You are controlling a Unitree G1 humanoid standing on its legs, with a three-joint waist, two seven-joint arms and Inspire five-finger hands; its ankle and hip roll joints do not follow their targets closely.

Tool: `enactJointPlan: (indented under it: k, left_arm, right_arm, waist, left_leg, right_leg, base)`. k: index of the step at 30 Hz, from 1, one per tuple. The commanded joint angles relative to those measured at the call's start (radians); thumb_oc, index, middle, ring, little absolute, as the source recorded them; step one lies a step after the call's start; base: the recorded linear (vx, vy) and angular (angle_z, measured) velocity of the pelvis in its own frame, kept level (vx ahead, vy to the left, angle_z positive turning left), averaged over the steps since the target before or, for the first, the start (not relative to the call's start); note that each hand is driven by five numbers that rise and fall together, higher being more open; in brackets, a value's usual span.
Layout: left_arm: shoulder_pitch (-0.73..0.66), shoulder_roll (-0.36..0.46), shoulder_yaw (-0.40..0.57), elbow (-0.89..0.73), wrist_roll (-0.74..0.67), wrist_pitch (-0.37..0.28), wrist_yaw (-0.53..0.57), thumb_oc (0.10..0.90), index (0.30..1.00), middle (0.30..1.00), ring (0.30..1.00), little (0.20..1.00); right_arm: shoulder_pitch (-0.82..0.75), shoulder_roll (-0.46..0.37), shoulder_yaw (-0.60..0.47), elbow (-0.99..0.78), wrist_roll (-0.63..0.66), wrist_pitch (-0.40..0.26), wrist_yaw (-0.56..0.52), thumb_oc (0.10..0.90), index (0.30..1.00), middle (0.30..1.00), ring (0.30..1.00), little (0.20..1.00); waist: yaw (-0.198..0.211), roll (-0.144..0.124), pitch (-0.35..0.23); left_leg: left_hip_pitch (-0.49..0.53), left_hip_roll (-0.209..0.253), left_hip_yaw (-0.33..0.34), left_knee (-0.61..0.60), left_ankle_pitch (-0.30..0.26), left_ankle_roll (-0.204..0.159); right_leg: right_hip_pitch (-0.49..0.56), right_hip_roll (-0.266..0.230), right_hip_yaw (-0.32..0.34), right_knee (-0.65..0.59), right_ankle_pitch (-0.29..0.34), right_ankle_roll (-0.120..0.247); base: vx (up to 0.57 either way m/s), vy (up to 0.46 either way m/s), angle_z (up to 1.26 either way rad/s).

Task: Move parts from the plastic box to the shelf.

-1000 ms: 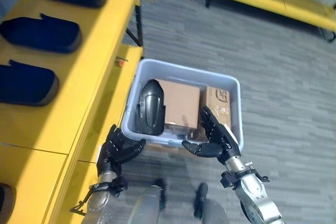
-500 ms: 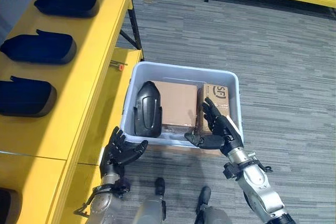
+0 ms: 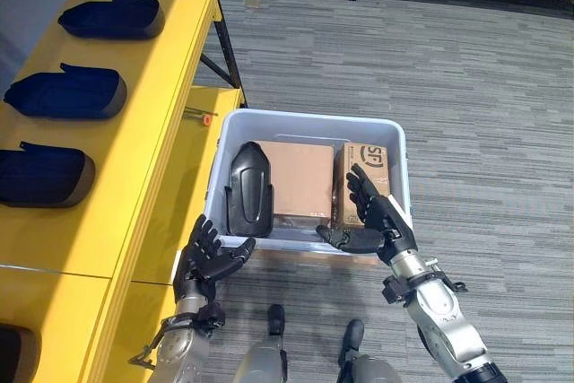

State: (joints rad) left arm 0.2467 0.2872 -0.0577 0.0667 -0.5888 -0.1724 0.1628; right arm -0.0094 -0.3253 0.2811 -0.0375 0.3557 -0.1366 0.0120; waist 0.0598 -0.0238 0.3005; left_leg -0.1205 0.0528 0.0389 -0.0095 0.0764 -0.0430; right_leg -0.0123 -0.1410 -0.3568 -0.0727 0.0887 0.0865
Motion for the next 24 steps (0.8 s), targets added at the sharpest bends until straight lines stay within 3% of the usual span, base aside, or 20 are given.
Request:
enactJointPlan:
  k: [1, 4, 5, 7, 8, 10, 12, 14, 15, 24]
  left_arm:
    - [-0.044, 0.005, 0.007, -0.100, -0.023, -0.090, -0.012, 0.900, 1.000, 1.000, 1.000, 1.000]
    - [-0.051, 0.001, 0.006, -0.102, -0.026, -0.092, -0.012, 0.900, 1.000, 1.000, 1.000, 1.000]
    - [-0.062, 0.005, 0.004, -0.103, -0.023, -0.097, -0.013, 0.900, 1.000, 1.000, 1.000, 1.000]
    - [-0.069, 0.008, 0.002, -0.103, -0.026, -0.097, -0.014, 0.900, 1.000, 1.000, 1.000, 1.000]
    - [-0.070, 0.012, 0.000, -0.114, -0.033, -0.092, -0.019, 0.900, 1.000, 1.000, 1.000, 1.000]
    - [-0.075, 0.017, -0.003, -0.123, -0.028, -0.092, -0.020, 0.900, 1.000, 1.000, 1.000, 1.000]
    - [-0.086, 0.024, -0.003, -0.109, -0.024, -0.093, -0.017, 0.900, 1.000, 1.000, 1.000, 1.000]
    - [-0.084, 0.026, -0.004, -0.102, -0.019, -0.090, -0.017, 0.900, 1.000, 1.000, 1.000, 1.000]
    - [-0.084, 0.024, -0.003, -0.109, -0.032, -0.089, -0.029, 0.900, 1.000, 1.000, 1.000, 1.000]
    - [-0.075, 0.067, -0.008, -0.133, -0.017, -0.082, -0.053, 0.900, 1.000, 1.000, 1.000, 1.000]
  right_arm:
    - [-0.086, -0.020, 0.003, -0.090, -0.029, -0.123, -0.006, 0.900, 1.000, 1.000, 1.000, 1.000]
    - [-0.101, -0.034, 0.005, -0.093, -0.035, -0.128, -0.008, 0.900, 1.000, 1.000, 1.000, 1.000]
    - [-0.119, -0.041, 0.012, -0.088, -0.044, -0.134, -0.012, 0.900, 1.000, 1.000, 1.000, 1.000]
    - [-0.133, -0.045, 0.016, -0.083, -0.052, -0.135, -0.012, 0.900, 1.000, 1.000, 1.000, 1.000]
    - [-0.149, -0.049, 0.015, -0.081, -0.059, -0.133, -0.023, 0.900, 1.000, 1.000, 1.000, 1.000]
    - [-0.168, -0.059, 0.004, -0.082, -0.067, -0.135, -0.035, 0.900, 1.000, 1.000, 1.000, 1.000]
    - [-0.177, -0.064, 0.007, -0.080, -0.074, -0.135, -0.041, 0.900, 1.000, 1.000, 1.000, 1.000]
    - [-0.185, -0.059, 0.016, -0.076, -0.087, -0.129, -0.036, 0.900, 1.000, 1.000, 1.000, 1.000]
    - [-0.185, -0.064, 0.009, -0.086, -0.108, -0.125, -0.035, 0.900, 1.000, 1.000, 1.000, 1.000]
    - [-0.210, -0.088, -0.023, -0.151, -0.154, -0.117, -0.031, 0.900, 1.000, 1.000, 1.000, 1.000]
  waist:
    - [0.014, 0.016, -0.042]
    - [0.015, 0.014, -0.026]
    - [0.028, 0.010, -0.004]
    - [0.034, 0.009, 0.001]
    - [0.033, 0.002, 0.000]
    - [0.028, 0.003, -0.002]
    - [0.026, 0.011, -0.005]
    - [0.032, 0.021, -0.015]
    - [0.026, 0.033, -0.024]
    - [0.046, 0.009, -0.005]
  left_leg:
    - [0.029, 0.126, 0.008, 0.036, -0.035, -0.061]
    - [-0.017, 0.120, -0.019, 0.123, -0.043, -0.066]
    - [-0.049, 0.108, -0.059, 0.207, -0.035, -0.082]
    - [-0.056, 0.106, -0.086, 0.206, -0.033, -0.084]
    - [-0.056, 0.162, -0.083, 0.149, -0.008, -0.086]
    - [-0.072, 0.228, -0.060, 0.069, 0.053, -0.089]
    - [-0.038, 0.253, -0.025, 0.013, 0.054, -0.092]
    - [-0.026, 0.243, -0.041, -0.011, 0.058, -0.100]
    - [-0.023, 0.233, -0.007, -0.005, 0.045, -0.097]
    - [-0.017, 0.159, 0.039, 0.035, -0.014, -0.062]
  right_leg:
    - [-0.031, -0.025, -0.017, 0.078, -0.078, 0.021]
    - [-0.028, -0.022, -0.023, 0.075, -0.085, 0.011]
    - [-0.020, -0.019, -0.022, 0.077, -0.089, 0.000]
    - [-0.018, -0.017, -0.022, 0.079, -0.093, 0.000]
    - [-0.008, -0.024, -0.028, 0.081, -0.099, 0.005]
    - [-0.010, -0.046, -0.042, 0.096, -0.099, 0.022]
    - [-0.017, -0.060, -0.043, 0.113, -0.105, 0.034]
    - [-0.024, -0.061, -0.034, 0.113, -0.098, 0.040]
    - [-0.021, -0.080, -0.034, 0.115, -0.087, 0.046]
    - [-0.018, -0.161, -0.035, 0.146, -0.064, 0.075]
  base:
    - [-0.01, -0.107, 0.17]
    - [-0.04, -0.070, 0.23]
    - [-0.04, -0.028, 0.24]
    - [0.00, 0.003, 0.25]
    - [0.04, 0.088, 0.19]
    - [0.03, 0.138, 0.03]
    - [0.04, 0.207, 0.17]
    - [0.05, 0.219, 0.13]
    - [0.03, 0.140, -0.21]
    - [0.04, 0.138, 0.10]
